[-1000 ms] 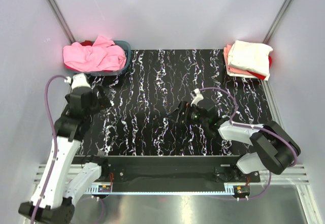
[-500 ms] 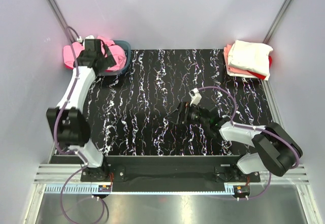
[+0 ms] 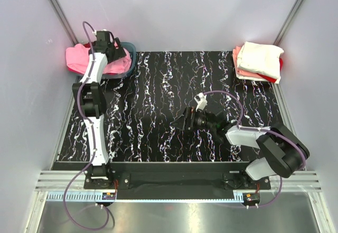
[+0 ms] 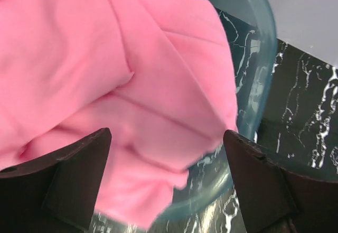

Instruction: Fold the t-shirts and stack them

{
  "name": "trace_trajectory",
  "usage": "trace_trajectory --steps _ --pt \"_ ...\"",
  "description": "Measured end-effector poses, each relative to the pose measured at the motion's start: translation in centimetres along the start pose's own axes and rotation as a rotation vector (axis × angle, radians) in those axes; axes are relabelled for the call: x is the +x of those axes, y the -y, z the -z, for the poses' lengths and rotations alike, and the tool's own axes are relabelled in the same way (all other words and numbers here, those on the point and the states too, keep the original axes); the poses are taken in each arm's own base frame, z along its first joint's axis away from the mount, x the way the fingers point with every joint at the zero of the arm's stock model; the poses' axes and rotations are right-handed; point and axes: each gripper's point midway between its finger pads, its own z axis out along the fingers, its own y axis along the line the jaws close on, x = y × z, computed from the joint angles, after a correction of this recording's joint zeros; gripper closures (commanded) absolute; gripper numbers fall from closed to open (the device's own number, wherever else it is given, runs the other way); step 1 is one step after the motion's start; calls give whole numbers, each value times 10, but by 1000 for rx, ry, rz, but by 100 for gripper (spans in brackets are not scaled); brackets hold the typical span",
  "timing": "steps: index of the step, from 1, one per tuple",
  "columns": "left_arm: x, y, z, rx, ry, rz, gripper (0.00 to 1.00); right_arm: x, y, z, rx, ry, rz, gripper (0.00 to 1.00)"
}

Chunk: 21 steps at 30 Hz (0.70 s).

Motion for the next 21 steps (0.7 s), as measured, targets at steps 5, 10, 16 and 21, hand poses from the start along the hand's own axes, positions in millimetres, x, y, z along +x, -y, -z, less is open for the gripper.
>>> trace_trajectory --steps 5,10,16,21 --pt "23 5 -32 40 -48 23 70 4 5 -3 0 -20 -10 2" --pt "20 8 -34 49 -35 40 100 1 7 -4 -10 -15 -23 2" --pt "-5 13 -8 37 21 43 100 -1 12 -6 -23 -20 -54 3" --pt "-60 26 61 51 149 46 100 0 13 -7 -34 -29 -74 3"
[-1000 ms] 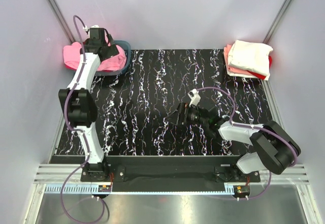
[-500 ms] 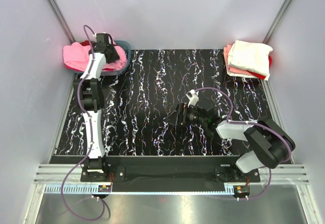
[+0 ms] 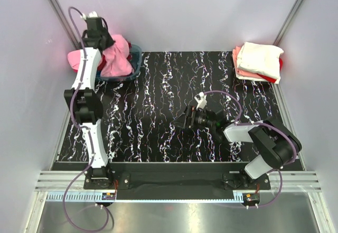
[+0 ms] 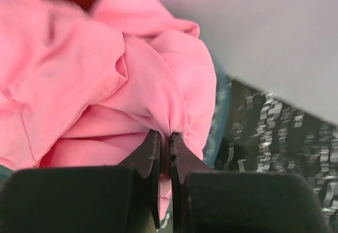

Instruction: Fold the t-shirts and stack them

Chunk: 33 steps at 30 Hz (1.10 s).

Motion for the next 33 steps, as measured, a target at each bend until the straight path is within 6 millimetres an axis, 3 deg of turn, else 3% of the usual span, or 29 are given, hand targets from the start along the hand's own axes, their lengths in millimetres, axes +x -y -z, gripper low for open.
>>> trace_trajectory --steps 4,9,12,15,17,20,23,26,28,30,33 --pt "-62 28 72 61 155 -6 98 -2 -3 0 -17 3 -5 3" --pt "-123 67 167 162 356 1 94 -1 -2 -2 -20 -6 -14 3" --pt "-143 78 199 191 439 10 95 1 -1 -3 -21 -18 -23 3" --pt "-145 78 198 188 459 18 94 2 -2 -3 -27 -24 -24 3" --pt "-133 73 175 171 423 25 94 2 -3 -3 -29 -26 -25 3" --pt "-93 69 121 149 309 20 91 1 -3 -3 -31 -25 -24 2" --pt "-34 66 66 118 166 -16 88 1 -3 -4 -32 -23 -23 3" --pt "29 87 24 130 44 -115 90 0 -3 -3 -32 -21 -25 2" --pt "60 112 16 164 -2 -188 91 -1 -2 -3 -32 -19 -27 2" --pt "84 142 21 204 -22 -280 92 -1 -2 -4 -31 -19 -31 2" --pt "95 180 41 249 2 -382 93 -1 0 -4 -28 -20 -35 2"
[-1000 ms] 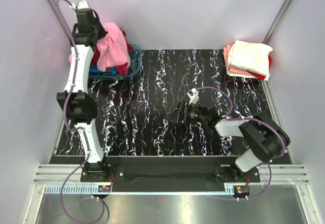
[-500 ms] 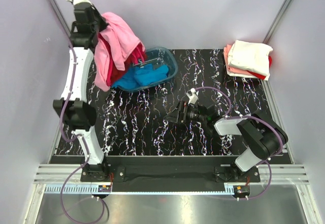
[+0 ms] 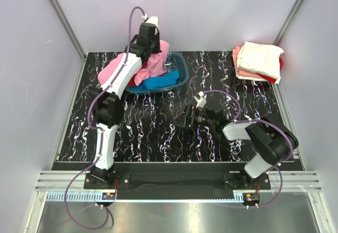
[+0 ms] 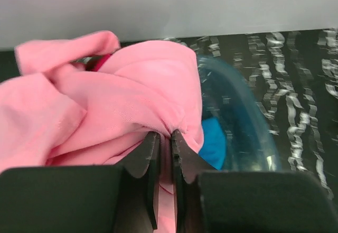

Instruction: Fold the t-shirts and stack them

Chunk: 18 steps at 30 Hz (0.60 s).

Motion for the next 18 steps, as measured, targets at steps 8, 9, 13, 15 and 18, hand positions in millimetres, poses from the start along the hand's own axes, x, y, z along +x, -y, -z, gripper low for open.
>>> trace_trajectory --steps 8,9,13,15,18 --pt "-64 47 44 78 161 -67 91 1 -2 1 -12 -9 -7 2" --pt "-71 47 50 79 178 -62 91 1 -2 1 -15 -10 -6 2" --pt "-108 47 83 102 261 -16 92 0 -2 1 -18 -9 -9 2" --pt "-123 51 99 129 299 11 92 -2 -2 1 -21 -3 -11 2" --pt "-143 62 125 186 347 48 93 -3 -2 0 -22 0 -13 2"
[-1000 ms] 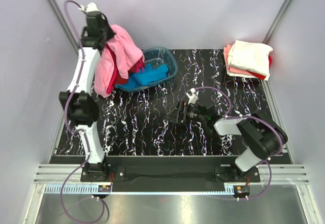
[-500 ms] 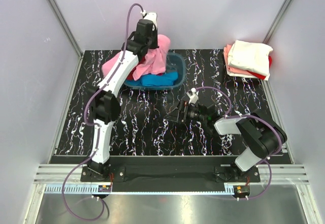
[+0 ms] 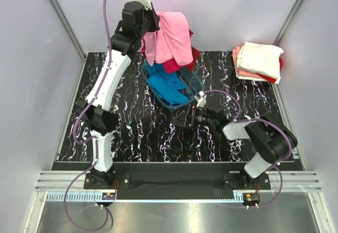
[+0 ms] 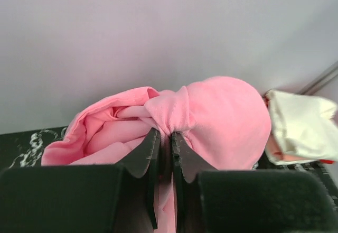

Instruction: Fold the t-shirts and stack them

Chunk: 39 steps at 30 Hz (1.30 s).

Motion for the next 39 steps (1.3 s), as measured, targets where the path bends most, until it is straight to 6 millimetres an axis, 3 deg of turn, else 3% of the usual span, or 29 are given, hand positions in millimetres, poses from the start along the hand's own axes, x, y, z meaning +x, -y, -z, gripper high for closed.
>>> trace_trajectory --steps 4,14,19,23,27,35,39 --pt "-25 22 16 73 51 48 93 0 2 0 5 0 -11 2" --pt "-56 71 64 213 91 95 93 0 3 -1 -14 -8 -24 2" --pt "-71 88 87 279 108 122 91 -2 2 -1 -23 -4 -28 2" --pt "-72 93 90 296 108 126 91 -2 0 -1 -33 -7 -32 2" --pt "-51 90 84 287 67 121 90 -4 -1 0 -41 -5 -34 1" --pt "64 60 54 200 -149 50 86 -5 -1 0 -51 -3 -40 1" --pt "100 52 37 178 -211 10 78 -6 -2 0 -58 -4 -45 1"
